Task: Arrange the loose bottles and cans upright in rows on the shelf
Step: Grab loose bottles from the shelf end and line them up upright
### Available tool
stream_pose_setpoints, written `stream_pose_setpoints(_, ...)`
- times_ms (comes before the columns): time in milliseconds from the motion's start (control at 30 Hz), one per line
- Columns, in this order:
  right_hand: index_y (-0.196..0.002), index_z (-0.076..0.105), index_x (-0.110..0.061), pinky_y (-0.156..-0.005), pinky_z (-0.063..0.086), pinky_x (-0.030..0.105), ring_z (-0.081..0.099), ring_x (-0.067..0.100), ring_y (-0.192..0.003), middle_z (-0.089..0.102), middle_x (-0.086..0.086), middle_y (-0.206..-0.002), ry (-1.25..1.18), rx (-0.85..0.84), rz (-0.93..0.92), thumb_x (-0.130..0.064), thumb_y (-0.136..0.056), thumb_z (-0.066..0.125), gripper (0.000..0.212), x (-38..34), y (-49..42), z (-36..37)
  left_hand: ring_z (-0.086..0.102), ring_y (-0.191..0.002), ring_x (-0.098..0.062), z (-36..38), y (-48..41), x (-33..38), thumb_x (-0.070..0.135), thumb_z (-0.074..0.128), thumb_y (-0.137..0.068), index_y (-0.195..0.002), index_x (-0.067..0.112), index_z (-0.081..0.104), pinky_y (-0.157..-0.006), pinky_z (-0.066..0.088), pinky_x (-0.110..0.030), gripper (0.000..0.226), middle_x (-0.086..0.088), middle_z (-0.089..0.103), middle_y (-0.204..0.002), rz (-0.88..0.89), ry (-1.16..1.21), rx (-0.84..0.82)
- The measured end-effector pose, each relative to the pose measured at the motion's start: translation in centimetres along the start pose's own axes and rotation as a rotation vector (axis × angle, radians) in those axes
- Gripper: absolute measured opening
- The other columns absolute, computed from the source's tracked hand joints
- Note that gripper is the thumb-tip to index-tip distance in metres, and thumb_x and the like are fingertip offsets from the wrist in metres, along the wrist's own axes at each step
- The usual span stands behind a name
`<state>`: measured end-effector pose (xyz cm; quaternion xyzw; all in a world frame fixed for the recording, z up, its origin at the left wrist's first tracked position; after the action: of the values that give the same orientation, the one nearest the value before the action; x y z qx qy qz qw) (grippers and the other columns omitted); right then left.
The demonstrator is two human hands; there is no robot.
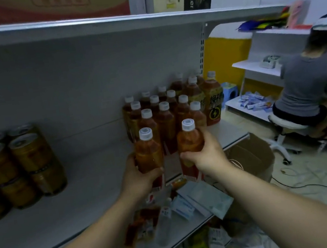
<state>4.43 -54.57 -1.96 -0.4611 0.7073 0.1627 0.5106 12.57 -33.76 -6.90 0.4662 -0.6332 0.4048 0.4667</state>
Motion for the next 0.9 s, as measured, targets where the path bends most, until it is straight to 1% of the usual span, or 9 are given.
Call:
stream_pose_setpoints(133, -0.133, 0.04, -0.034, -0.103, 0.04, 0.042, 0.044, 0.026, -0.12, 0.035, 0.001, -0.129, 0.021, -0.018, 0.018, -0.036, -0.065, 0.082, 0.08, 1.6, -2.4, 1.6, 0.052, -0.085, 0.008, 1.2, -1.5, -0.1, 0.021, 0.084, -0.064, -0.115, 0.033, 0.036, -0.065, 0.042, -0.011, 0.07, 0.025, 0.049, -0.098, 0.041, 0.035, 0.051)
stream_pose_setpoints(267, -0.141, 0.035, -0.029, -0.104, 0.032, 0.032, 0.035, 0.019, -0.131, 0.034, 0.001, -0.143, 0.076, -0.012, -0.151, -0.038, -0.07, 0.079, 0.084, 1.4, -2.7, 1.9, 0.056, -0.092, 0.013, 2.7, -1.5, -0.4, 0.022, 0.083, -0.057, -0.117, 0.039, 0.031, -0.069, 0.043, -0.004, 0.081, 0.027, 0.049, -0.105, 0.079, 0.048, -0.004)
stream_pose_setpoints(367, -0.146, 0.026, -0.033, -0.104, 0.025, 0.028, 0.027, 0.018, -0.135, 0.024, 0.0, -0.148, 0.101, -0.091, -0.167, -0.039, -0.074, 0.077, 0.089, 2.2, -3.0, 2.0, 0.056, -0.105, -0.002, 3.0, -1.4, -0.9, 0.025, 0.074, -0.056, -0.125, 0.04, 0.023, -0.083, 0.047, -0.021, 0.087, 0.023, 0.049, -0.111, 0.05, 0.021, -0.02)
stream_pose_setpoints(433, -0.149, 0.023, -0.03, -0.104, 0.023, 0.027, 0.025, 0.018, -0.136, 0.024, 0.002, -0.149, 0.141, -0.138, -0.229, -0.038, -0.078, 0.074, 0.088, 2.0, -3.5, 2.2, 0.054, -0.107, -0.007, 3.3, -1.4, -1.0, 0.023, 0.077, -0.063, -0.133, 0.037, 0.02, -0.089, 0.046, -0.029, 0.092, 0.021, 0.049, -0.112, 0.04, -0.009, -0.004)
stream_pose_setpoints(600, -0.152, 0.013, -0.02, -0.104, 0.032, 0.037, 0.031, 0.027, -0.132, 0.034, 0.013, -0.145, 0.259, -0.264, -0.383, -0.033, -0.087, 0.065, 0.085, 1.4, -3.8, 2.7, 0.053, -0.108, -0.007, 4.5, -1.3, -1.2, 0.015, 0.074, -0.076, -0.138, 0.037, 0.014, -0.087, 0.044, -0.024, 0.089, 0.017, 0.049, -0.113, -0.001, -0.053, 0.066)
stream_pose_setpoints(667, -0.153, 0.011, -0.021, -0.105, 0.032, 0.041, 0.025, 0.03, -0.135, 0.029, 0.014, -0.147, 0.387, -0.267, -0.447, -0.041, -0.088, 0.062, 0.085, 1.6, -4.2, 2.1, 0.051, -0.111, -0.01, 4.7, -1.3, -1.2, 0.015, 0.074, -0.077, -0.142, 0.032, 0.011, -0.091, 0.044, -0.03, 0.092, 0.01, 0.048, -0.119, -0.013, -0.068, 0.094)
stream_pose_setpoints(733, -0.152, 0.012, -0.026, -0.106, 0.028, 0.047, 0.016, 0.031, -0.135, 0.021, 0.015, -0.148, 0.578, -0.191, -0.523, -0.055, -0.084, 0.06, 0.088, 1.4, -4.9, 1.2, 0.05, -0.111, -0.013, 4.9, -1.3, -1.1, 0.017, 0.075, -0.076, -0.142, 0.031, 0.011, -0.094, 0.044, -0.034, 0.093, 0.007, 0.047, -0.119, -0.026, -0.095, 0.125)
stream_pose_setpoints(800, -0.151, 0.008, -0.03, -0.107, 0.023, 0.051, 0.012, 0.028, -0.134, 0.015, 0.014, -0.151, 0.606, -0.127, -0.498, -0.061, -0.078, 0.063, 0.097, 1.5, -5.5, 0.0, 0.051, -0.109, -0.012, 4.8, -1.2, -1.1, 0.019, 0.076, -0.075, -0.141, 0.034, 0.011, -0.091, 0.045, -0.032, 0.094, 0.01, 0.048, -0.116, -0.049, -0.114, 0.155)
stream_pose_setpoints(900, -0.15, -0.009, -0.028, -0.112, 0.019, 0.049, 0.007, 0.028, -0.142, 0.001, 0.01, -0.158, 0.406, -0.141, -0.326, -0.061, -0.069, 0.072, 0.119, 3.5, -6.4, -1.0, 0.052, -0.094, 0.001, 4.7, -1.5, -1.5, 0.019, 0.08, -0.07, -0.141, 0.034, 0.011, -0.072, 0.044, -0.014, 0.1, 0.025, 0.046, -0.106, -0.079, -0.125, 0.154)
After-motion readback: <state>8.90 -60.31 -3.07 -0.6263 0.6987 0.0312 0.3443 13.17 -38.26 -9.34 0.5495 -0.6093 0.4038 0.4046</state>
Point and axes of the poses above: each hand's wrist, its own y-axis away from the middle knuckle, its own z-axis out of the palm, x = y × z, the point moved 8 cm from there along -y, towards the middle knuckle
